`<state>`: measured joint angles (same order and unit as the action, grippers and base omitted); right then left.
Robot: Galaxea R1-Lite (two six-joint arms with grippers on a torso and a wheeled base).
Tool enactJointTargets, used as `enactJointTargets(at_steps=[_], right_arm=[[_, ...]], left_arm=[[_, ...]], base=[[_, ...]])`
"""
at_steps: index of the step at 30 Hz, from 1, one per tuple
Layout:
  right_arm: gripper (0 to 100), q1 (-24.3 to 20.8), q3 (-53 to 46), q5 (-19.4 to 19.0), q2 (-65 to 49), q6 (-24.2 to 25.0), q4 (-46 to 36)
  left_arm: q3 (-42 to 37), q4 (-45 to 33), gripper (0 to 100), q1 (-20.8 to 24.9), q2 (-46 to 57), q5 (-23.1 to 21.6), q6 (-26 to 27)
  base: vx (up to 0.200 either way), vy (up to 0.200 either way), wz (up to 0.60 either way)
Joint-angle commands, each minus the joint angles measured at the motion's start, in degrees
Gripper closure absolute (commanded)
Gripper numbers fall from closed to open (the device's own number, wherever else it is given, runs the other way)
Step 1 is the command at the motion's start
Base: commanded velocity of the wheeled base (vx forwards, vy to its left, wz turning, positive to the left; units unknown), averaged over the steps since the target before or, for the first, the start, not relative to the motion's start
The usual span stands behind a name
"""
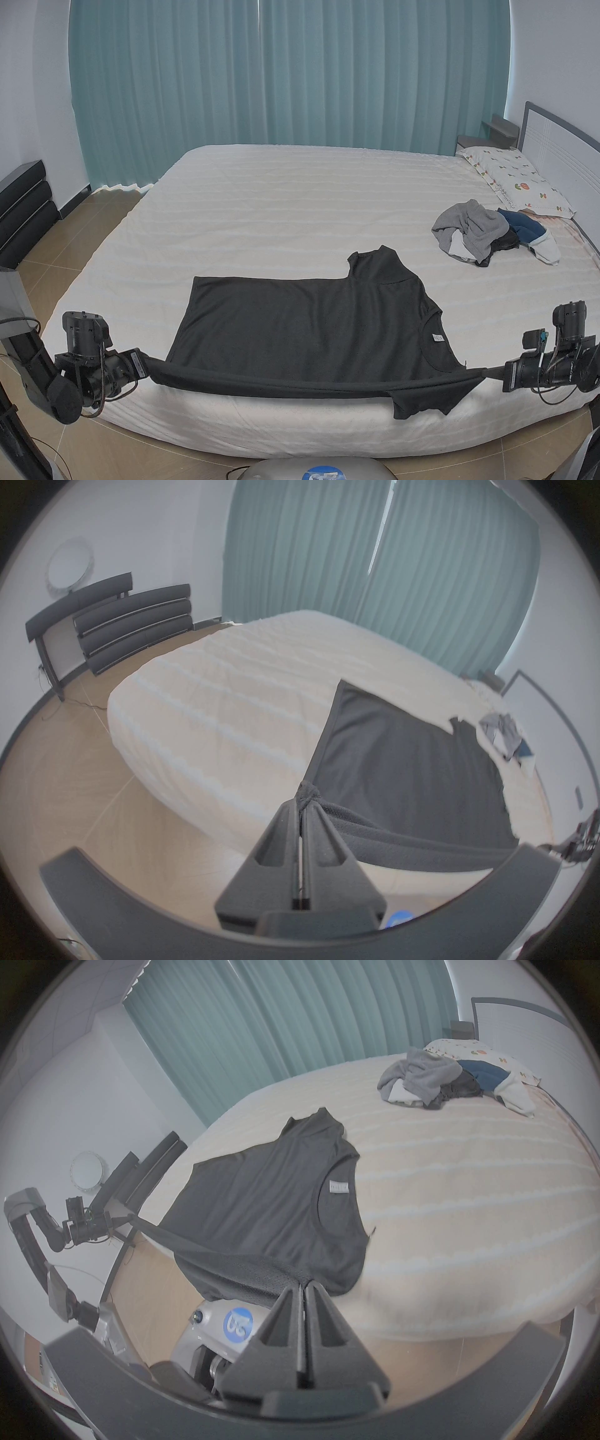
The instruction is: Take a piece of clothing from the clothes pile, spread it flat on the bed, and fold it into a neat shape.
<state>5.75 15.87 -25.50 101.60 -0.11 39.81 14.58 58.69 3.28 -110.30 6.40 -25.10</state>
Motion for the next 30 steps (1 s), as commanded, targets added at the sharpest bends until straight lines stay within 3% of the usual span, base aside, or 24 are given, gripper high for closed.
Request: enactJointTargets(at_steps=[1,7,20,30], right_arm=[[100,-1.89,7.16,0.19,5.19,3.1,-2.9],[100,-2.59,13.83,0.19,8.97,3.36,-7.47],[100,-3.73,22.36,1.95,16.53,5.3,-7.56],[100,-3.03,23.59,2.04,13.8,7.93,-7.82]], left_arm=[[5.46,-0.06,100,0.15,-3.96,0.02,-1.71],[9.15,-0.06,100,0.15,-9.41,0.02,-1.79],[19.52,-0.15,100,0.15,-17.84,0.63,-2.15],[19.7,-0.68,100,0.85,-18.02,0.72,-2.85]], base=[[0.0,0.0,0.0],[0.0,0.0,0.0],[0.0,0.0,0.0],[0.0,0.0,0.0]])
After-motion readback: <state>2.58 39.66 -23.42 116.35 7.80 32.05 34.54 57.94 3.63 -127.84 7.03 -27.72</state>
